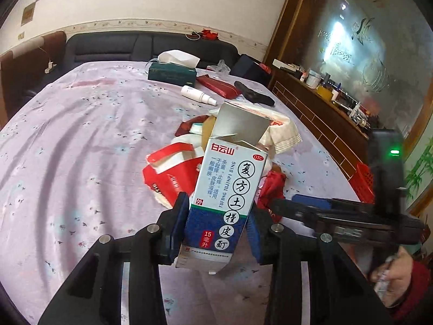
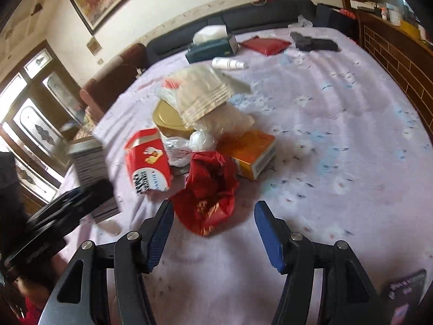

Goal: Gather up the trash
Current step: 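Grasp the red plastic bag with the right gripper while the left grasps the blue-white medicine box, then carry the red bag and medicine box over the red basket with both grippers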

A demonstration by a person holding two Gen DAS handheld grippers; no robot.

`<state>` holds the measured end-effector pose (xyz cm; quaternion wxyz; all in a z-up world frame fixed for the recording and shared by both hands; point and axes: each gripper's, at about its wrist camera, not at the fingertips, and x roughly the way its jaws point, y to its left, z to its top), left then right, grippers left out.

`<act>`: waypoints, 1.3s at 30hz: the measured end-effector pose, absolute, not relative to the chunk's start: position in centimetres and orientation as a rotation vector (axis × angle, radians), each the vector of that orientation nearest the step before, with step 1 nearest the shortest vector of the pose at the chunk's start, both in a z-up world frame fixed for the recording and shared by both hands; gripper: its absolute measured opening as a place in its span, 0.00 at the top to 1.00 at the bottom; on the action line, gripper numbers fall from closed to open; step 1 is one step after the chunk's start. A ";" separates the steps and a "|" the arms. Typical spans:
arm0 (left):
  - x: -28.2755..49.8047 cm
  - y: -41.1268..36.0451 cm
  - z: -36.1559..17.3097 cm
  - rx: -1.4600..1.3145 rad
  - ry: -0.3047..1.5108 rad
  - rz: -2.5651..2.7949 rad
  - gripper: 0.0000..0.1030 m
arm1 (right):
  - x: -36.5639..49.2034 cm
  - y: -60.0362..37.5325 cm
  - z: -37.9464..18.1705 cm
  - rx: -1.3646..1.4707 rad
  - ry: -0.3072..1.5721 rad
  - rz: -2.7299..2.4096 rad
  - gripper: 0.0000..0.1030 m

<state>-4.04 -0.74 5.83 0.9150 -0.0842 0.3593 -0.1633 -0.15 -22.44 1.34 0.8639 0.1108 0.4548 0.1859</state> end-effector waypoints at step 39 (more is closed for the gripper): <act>-8.5 -9.0 7.0 0.033 0.619 -0.266 0.63 | -11.4 -27.1 6.3 -0.036 0.644 0.107 0.73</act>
